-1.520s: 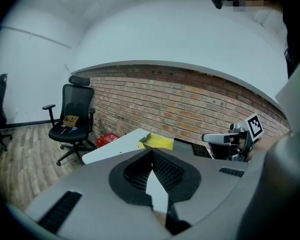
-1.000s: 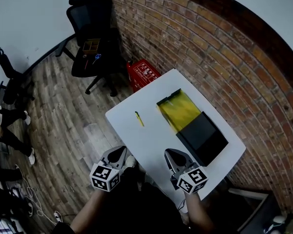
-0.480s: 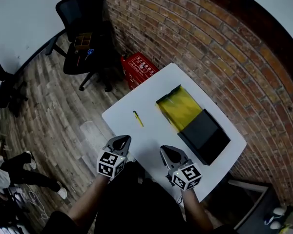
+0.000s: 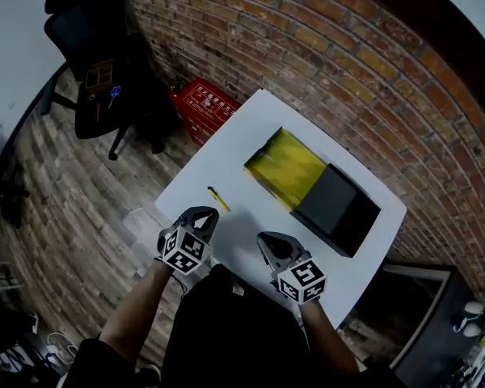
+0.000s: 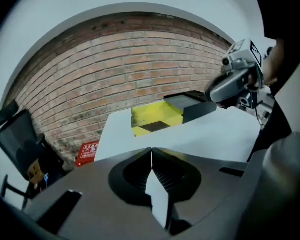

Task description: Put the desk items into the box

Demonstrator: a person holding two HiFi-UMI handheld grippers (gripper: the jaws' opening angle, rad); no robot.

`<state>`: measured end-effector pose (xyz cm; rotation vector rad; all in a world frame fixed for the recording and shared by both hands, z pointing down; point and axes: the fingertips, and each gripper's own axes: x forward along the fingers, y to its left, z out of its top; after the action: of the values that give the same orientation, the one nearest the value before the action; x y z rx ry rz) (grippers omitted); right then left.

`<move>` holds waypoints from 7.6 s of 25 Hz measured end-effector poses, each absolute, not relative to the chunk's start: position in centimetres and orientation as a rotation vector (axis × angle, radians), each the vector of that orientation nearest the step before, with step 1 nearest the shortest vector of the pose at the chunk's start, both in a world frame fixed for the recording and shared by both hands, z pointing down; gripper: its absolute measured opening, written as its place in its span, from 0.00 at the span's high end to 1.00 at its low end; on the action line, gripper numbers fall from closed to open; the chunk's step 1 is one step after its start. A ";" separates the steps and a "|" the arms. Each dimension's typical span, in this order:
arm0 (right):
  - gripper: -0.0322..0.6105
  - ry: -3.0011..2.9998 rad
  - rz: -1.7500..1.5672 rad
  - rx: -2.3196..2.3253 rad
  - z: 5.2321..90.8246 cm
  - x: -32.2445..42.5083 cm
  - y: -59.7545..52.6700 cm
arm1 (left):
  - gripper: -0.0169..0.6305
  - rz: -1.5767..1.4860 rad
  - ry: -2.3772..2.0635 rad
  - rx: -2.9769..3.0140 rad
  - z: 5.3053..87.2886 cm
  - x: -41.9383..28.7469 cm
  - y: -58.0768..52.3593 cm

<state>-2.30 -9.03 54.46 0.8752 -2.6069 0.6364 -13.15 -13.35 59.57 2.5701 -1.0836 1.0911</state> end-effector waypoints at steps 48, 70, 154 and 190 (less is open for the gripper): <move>0.91 -2.278 0.724 0.941 63.5 -6.5 -11.4 | 0.82 2.056 0.487 2.754 70.9 -12.9 -16.2; 0.91 -2.298 0.726 0.940 63.3 -5.6 -11.4 | 0.89 1.990 0.409 2.667 69.9 -12.9 -16.2; 0.91 -2.307 0.746 1.396 59.8 10.5 -16.7 | 0.89 1.890 0.078 2.735 70.1 6.3 -27.8; 0.91 -2.590 0.547 1.227 52.1 11.1 -12.9 | 0.95 1.130 -0.790 2.621 55.9 0.7 -17.3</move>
<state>11.10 -12.89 52.11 1.2271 -2.5899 0.5474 0.73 -17.34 55.94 2.6214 -0.7904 1.1296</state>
